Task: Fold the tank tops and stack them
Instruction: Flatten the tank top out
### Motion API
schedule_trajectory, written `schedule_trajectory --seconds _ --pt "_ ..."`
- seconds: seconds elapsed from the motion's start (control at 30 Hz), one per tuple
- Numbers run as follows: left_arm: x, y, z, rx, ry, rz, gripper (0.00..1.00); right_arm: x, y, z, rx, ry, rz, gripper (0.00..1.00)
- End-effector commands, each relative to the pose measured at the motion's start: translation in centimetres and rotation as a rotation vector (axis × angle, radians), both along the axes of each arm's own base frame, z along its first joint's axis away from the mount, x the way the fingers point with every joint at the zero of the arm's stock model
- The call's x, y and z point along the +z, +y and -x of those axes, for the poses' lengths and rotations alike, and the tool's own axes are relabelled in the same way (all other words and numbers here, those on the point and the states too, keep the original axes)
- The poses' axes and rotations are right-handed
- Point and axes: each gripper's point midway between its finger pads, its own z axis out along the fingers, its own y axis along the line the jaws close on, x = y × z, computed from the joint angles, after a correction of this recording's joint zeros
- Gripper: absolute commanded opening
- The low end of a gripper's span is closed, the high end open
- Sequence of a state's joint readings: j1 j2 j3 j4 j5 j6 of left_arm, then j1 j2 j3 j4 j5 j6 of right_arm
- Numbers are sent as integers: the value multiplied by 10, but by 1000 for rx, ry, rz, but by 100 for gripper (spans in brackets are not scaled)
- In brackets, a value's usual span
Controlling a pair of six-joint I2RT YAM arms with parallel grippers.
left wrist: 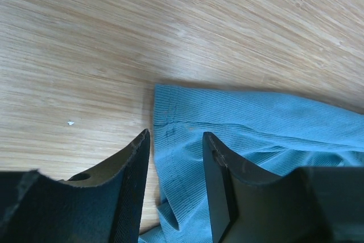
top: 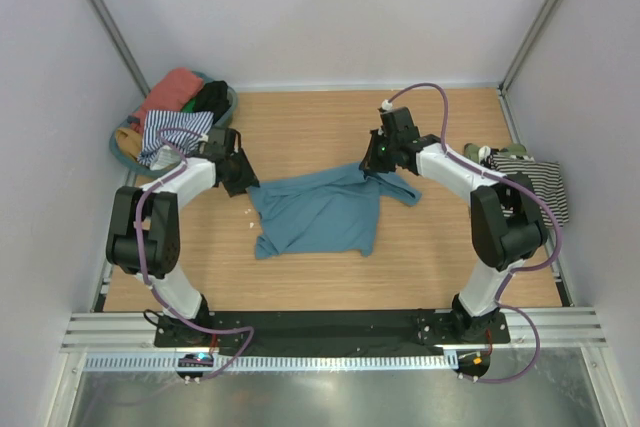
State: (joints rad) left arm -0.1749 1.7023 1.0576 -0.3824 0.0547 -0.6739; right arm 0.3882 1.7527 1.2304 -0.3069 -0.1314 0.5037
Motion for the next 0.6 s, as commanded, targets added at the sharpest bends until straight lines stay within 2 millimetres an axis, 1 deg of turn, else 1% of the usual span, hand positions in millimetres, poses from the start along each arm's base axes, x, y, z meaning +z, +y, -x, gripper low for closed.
schedule_trajectory --seconds 0.0,0.2,0.27,0.3,0.37,0.4,0.5,0.57 --pt "1 -2 4 -3 3 13 43 14 4 -12 -5 -49 -30 1" --pt "-9 -1 6 5 24 8 43 12 4 -12 -5 -45 -29 1" --pt "-10 -2 6 2 26 9 42 11 4 -12 -6 -43 -29 1" --pt "-10 -2 6 0 25 13 33 11 5 -12 -3 -42 -30 1" --pt "-8 -5 6 -7 22 26 22 12 5 -13 -3 -43 -32 1" --pt "-6 -5 5 -8 14 29 15 12 5 -13 -3 -43 -32 1" --pt "-1 -5 1 -10 -7 25 9 13 5 -13 -2 -45 -32 1" --pt "-2 -5 1 -12 1 20 10 14 5 -13 0 -45 -32 1"
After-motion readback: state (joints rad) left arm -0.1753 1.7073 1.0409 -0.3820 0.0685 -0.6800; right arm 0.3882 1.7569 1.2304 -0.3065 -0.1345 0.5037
